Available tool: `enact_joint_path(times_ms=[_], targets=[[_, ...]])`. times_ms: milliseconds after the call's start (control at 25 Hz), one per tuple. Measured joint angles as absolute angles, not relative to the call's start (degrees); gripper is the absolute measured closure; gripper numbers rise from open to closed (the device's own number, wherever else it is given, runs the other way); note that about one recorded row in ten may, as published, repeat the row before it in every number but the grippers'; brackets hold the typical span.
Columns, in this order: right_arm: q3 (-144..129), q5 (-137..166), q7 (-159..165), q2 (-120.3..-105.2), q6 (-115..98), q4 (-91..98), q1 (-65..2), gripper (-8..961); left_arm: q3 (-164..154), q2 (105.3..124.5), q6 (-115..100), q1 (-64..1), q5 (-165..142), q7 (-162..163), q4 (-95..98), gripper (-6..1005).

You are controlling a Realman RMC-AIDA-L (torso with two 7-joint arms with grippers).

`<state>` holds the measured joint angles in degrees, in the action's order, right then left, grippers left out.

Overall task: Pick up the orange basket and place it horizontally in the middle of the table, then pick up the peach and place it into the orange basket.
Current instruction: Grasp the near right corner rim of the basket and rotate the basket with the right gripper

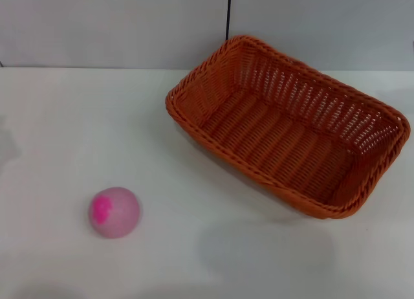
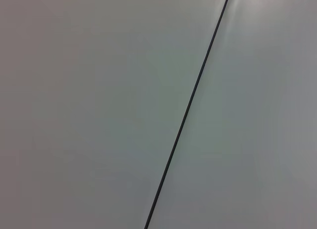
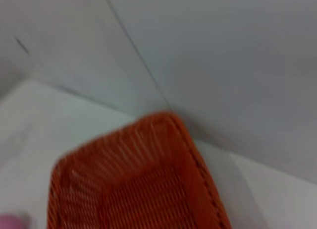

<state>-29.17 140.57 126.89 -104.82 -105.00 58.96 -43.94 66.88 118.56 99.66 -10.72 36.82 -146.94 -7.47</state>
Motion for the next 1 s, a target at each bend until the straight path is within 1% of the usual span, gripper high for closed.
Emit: enact_joint_path(times_ms=[320, 400, 440, 680, 960, 1000], targets=[[-38.52, 142.9, 128.75, -105.73, -103.5, 59.94, -46.54, 518, 66.88, 118.62, 99.67, -10.41, 36.87, -147.02, -7.47, 1000], [-40.03, 143.19, 128.77, -106.27, -103.05, 59.95, -46.62, 302, 66.88, 118.63, 99.63, -10.34, 36.88, -147.03, -7.47, 1000], [-40.03, 143.19, 128.77, -106.27, -103.05, 59.95, -46.62, 302, 66.88, 118.64, 99.59, -10.27, 36.89, -147.04, -7.47, 1000], [-41.92, 145.11, 128.8, -107.53, -100.6, 60.09, -46.18, 299, 66.88, 118.65, 99.54, -10.09, 36.92, -147.0, -7.47, 1000], [-42.55, 145.21, 128.73, -108.14, -99.4, 59.67, -45.96, 300, 66.88, 118.66, 99.5, -10.1, 36.92, -146.75, -7.73, 999], [-42.55, 145.5, 128.45, -108.49, -98.45, 59.64, -45.88, 300, 66.88, 118.65, 99.49, -10.11, 36.92, -146.73, -7.77, 999]])
